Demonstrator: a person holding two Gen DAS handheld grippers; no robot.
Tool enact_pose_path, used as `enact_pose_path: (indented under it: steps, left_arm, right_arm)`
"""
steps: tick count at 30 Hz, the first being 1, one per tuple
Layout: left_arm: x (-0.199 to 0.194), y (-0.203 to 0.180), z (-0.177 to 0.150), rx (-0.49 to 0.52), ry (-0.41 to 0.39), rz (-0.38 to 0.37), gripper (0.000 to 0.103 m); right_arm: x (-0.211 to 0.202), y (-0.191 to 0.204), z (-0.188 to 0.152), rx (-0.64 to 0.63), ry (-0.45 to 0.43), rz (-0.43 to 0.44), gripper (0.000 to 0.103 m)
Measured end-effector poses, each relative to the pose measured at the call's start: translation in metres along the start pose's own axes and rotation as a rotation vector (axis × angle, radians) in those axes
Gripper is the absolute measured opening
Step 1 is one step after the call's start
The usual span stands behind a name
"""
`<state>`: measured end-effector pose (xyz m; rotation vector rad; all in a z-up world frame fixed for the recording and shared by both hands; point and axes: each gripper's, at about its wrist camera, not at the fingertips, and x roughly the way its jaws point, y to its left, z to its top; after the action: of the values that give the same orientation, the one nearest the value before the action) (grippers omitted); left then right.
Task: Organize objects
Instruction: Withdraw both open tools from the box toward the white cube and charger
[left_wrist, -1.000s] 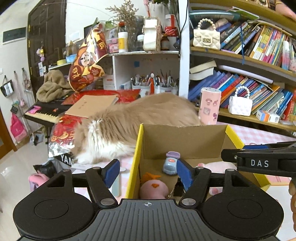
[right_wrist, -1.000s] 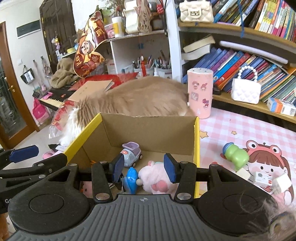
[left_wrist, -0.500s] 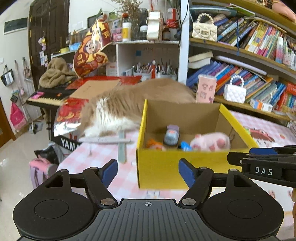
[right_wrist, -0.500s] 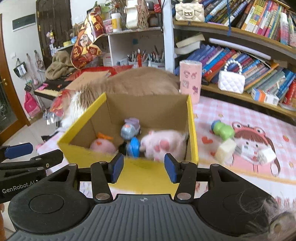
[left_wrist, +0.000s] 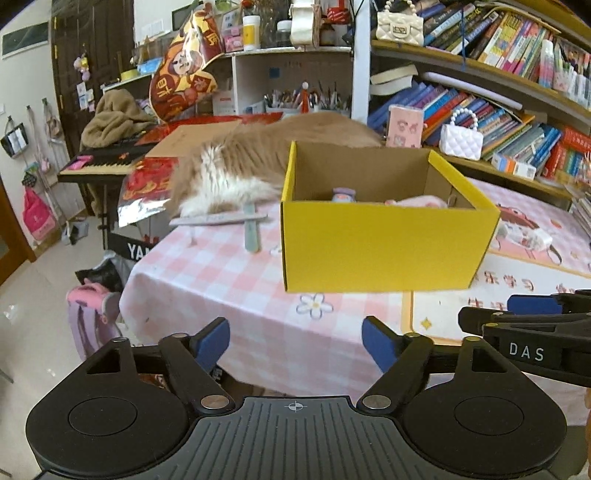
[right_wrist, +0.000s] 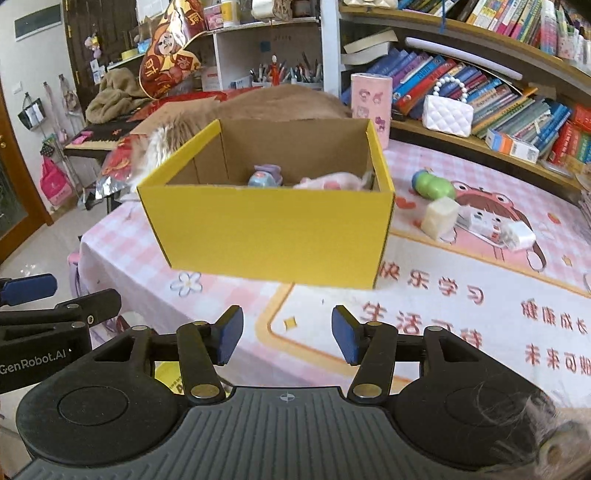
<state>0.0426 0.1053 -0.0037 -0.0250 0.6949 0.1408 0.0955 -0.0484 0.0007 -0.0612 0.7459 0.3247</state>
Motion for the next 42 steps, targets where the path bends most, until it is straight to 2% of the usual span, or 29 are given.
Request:
enact_pose_path:
  steps: [4, 16, 32, 42]
  left_arm:
    - [-0.003, -0.003, -0.009, 0.007, 0.021, -0.018, 0.082]
    - [-0.003, -0.032, -0.023, 0.086, 0.056, -0.125, 0.082]
    - [0.015, -0.1, -0.007, 0.213, 0.064, -0.269, 0.083]
    - [0.037, -0.161, 0.012, 0.258, 0.08, -0.34, 0.083]
  right_arm:
    - [-0.007, -0.001, -0.013, 0.016, 0.005, -0.035, 0.056]
    - [-0.032, -0.025, -0.045, 0.102, 0.024, -0.154, 0.061]
    - [-0.049, -0.092, -0.058, 0.278, 0.025, -0.316, 0.068]
    - [-0.044, -0.151, -0.049, 0.318, 0.048, -0.382, 0.069]
